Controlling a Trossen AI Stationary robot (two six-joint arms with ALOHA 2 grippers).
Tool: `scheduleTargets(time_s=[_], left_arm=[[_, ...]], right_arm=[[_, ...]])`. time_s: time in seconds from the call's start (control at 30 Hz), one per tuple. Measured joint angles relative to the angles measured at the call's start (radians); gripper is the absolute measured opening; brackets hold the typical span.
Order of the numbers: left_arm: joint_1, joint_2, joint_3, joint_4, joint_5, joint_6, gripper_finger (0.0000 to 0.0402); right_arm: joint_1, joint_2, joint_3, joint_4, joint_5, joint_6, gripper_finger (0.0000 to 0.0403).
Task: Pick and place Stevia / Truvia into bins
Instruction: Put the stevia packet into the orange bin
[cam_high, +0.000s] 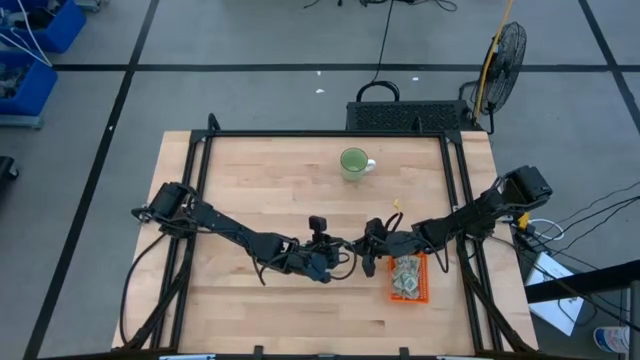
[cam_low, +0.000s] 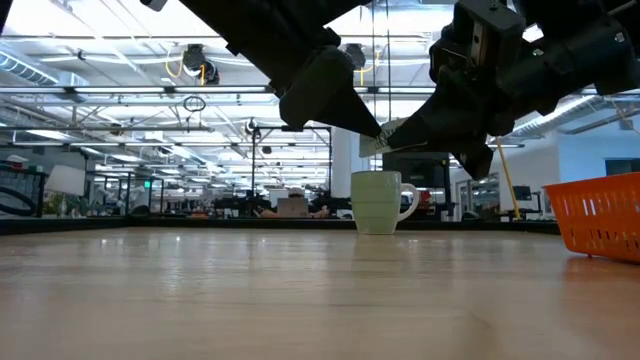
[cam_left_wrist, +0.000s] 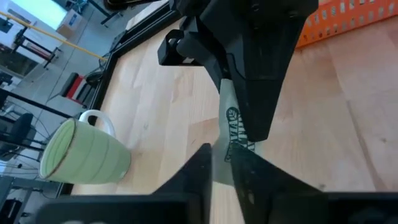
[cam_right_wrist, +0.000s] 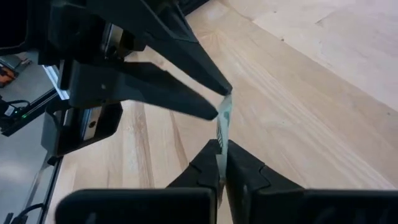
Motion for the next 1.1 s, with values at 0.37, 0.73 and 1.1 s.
scheduleTargets(time_s=[0.37, 0.73, 1.1], left_arm=[[0.000, 0.000, 0.000, 0.000, 0.001, -0.032, 0.0140], [0.000, 0.000, 0.000, -0.009, 0.001, -0.036, 0.0143], [-0.002, 0.000, 0.000, -0.031, 0.001, -0.074, 0.0143]], right_arm=[[0.000, 0.000, 0.000, -0.016, 0.001, -0.054, 0.0003], [0.024, -0.123, 0.000, -0.187, -0.002, -0.018, 0.0002], [0.258, -0.398, 0.000, -0.559, -0.003, 0.133, 0.0002]])
